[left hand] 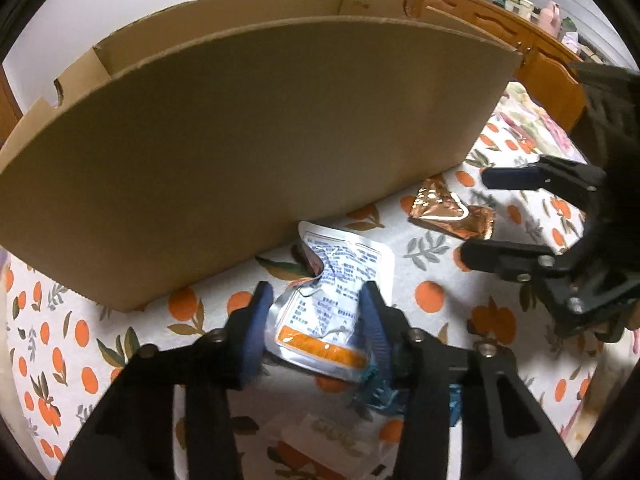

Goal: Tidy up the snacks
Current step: 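Grasp the clear tray pouch with the left tool while the right tool grasps the copper wrapper, then carry the tray pouch and copper wrapper into the box and release both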

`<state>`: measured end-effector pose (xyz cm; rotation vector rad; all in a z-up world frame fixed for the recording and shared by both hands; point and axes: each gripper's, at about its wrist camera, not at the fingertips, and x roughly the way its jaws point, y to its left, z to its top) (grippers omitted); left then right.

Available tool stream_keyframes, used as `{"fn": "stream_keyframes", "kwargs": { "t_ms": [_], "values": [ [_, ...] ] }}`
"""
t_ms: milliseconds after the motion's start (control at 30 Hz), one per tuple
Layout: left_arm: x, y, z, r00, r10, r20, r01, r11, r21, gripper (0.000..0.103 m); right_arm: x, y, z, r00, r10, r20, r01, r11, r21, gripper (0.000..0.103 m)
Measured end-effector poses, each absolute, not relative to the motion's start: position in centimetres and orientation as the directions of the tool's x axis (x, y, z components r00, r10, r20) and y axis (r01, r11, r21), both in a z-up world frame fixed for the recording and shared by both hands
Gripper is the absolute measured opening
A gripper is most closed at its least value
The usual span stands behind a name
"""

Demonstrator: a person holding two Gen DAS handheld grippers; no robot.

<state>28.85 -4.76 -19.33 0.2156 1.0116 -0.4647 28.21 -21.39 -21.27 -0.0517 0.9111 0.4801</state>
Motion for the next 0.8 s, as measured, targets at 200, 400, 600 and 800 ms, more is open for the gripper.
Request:
{"fn": "stream_keyframes", "kwargs": {
  "t_ms": [200, 400, 600, 800],
  "values": [
    [28.4, -5.6, -18.0, 0.437, -0.324, -0.839, 0.506, 0.86, -0.068, 0.004, 29.0, -20.8, -22.1, 0.482, 0.375, -0.792, -0.439, 0.886, 0.152, 0.082],
    [28.1, -5.9, -17.3, 0.423, -0.343, -0.839, 0.518, 0.851, -0.086, 0.002, 29.0, -20.9, -22.2, 0.481, 0.374, -0.793, -0.438, 0.886, 0.152, 0.079],
    [28.0, -6.5, -16.7, 0.413, -0.339, -0.845, 0.519, 0.851, -0.087, 0.0, 28.9, -21.1, -22.2, 0.483, 0.34, -0.807, -0.44, 0.891, 0.112, 0.024],
    [27.3, -5.8, -15.2, 0.425, -0.34, -0.839, 0.522, 0.849, -0.079, 0.0, 28.8, -21.4, -22.0, 0.47, 0.346, -0.812, -0.446, 0.887, 0.12, 0.019]
  ]
}}
